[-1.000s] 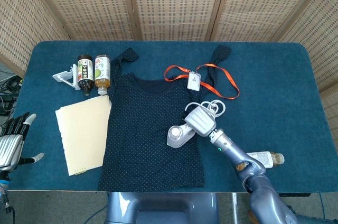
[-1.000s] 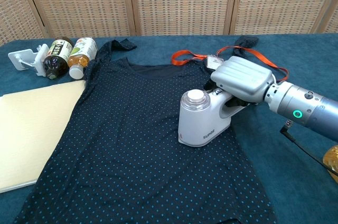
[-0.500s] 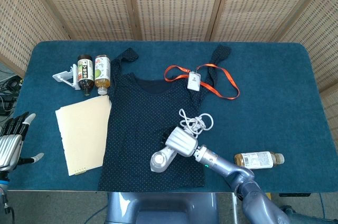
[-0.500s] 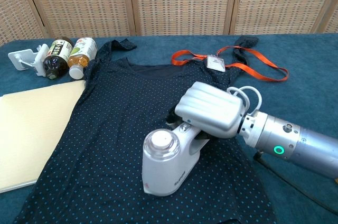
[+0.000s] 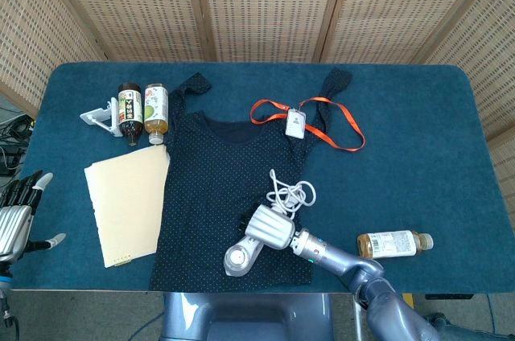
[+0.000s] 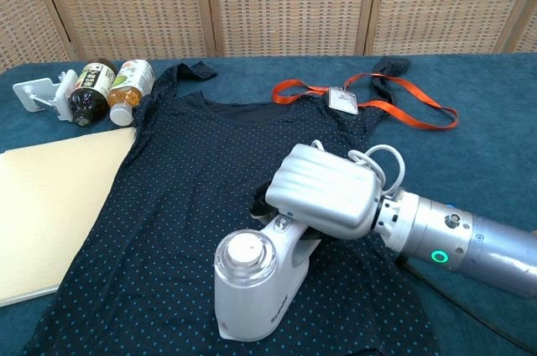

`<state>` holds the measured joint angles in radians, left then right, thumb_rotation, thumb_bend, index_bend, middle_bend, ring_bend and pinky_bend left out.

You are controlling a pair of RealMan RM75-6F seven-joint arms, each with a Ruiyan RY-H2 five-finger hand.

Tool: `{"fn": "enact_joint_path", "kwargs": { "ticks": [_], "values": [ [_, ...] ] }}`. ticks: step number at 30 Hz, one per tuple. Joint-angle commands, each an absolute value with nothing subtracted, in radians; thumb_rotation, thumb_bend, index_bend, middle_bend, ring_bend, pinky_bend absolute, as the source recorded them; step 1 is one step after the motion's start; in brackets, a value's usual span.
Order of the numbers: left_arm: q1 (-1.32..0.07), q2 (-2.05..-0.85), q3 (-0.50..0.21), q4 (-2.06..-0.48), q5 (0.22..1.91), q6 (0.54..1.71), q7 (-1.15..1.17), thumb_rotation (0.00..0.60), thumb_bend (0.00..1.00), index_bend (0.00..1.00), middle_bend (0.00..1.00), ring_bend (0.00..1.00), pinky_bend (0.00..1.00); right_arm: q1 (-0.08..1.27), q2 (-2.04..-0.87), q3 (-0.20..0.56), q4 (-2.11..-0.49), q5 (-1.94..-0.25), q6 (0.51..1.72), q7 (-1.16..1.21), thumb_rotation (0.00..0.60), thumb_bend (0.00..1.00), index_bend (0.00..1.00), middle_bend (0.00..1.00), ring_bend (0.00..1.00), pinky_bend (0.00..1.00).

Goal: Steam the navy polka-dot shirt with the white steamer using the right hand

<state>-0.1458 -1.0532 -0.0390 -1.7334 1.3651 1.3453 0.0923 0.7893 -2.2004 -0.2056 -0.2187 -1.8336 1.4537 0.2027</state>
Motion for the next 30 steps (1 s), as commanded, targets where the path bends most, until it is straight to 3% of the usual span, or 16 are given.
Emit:
{"fn": "enact_joint_path", "kwargs": {
  "ticks": [1,18,30],
  "values": [
    [-0.146,-1.054,-0.038,-1.733,1.366,1.345,0.094,0.600,0.00,0.00,0.00,0.00,0.00,0.790,-2.182,-0.198,-0.202,-1.825,1.443,0.193,0.600,1.00,0.86,0.70,0.80,1.00],
    [-0.148,-1.060,-0.039,-1.741,1.361,1.343,0.113,0.600,0.00,0.00,0.00,0.00,0.00,0.771,-2.099,-0.150,-0.155,-1.760,1.351,0.185,0.600,1.00,0.86,0.70,0.80,1.00],
    [-0.146,-1.057,-0.037,-1.740,1.367,1.346,0.103,0.600,0.00,0.00,0.00,0.00,0.00,0.764,-2.124,-0.213,-0.217,-1.828,1.434,0.184,0.600,1.00,0.86,0.70,0.80,1.00]
  ]
}}
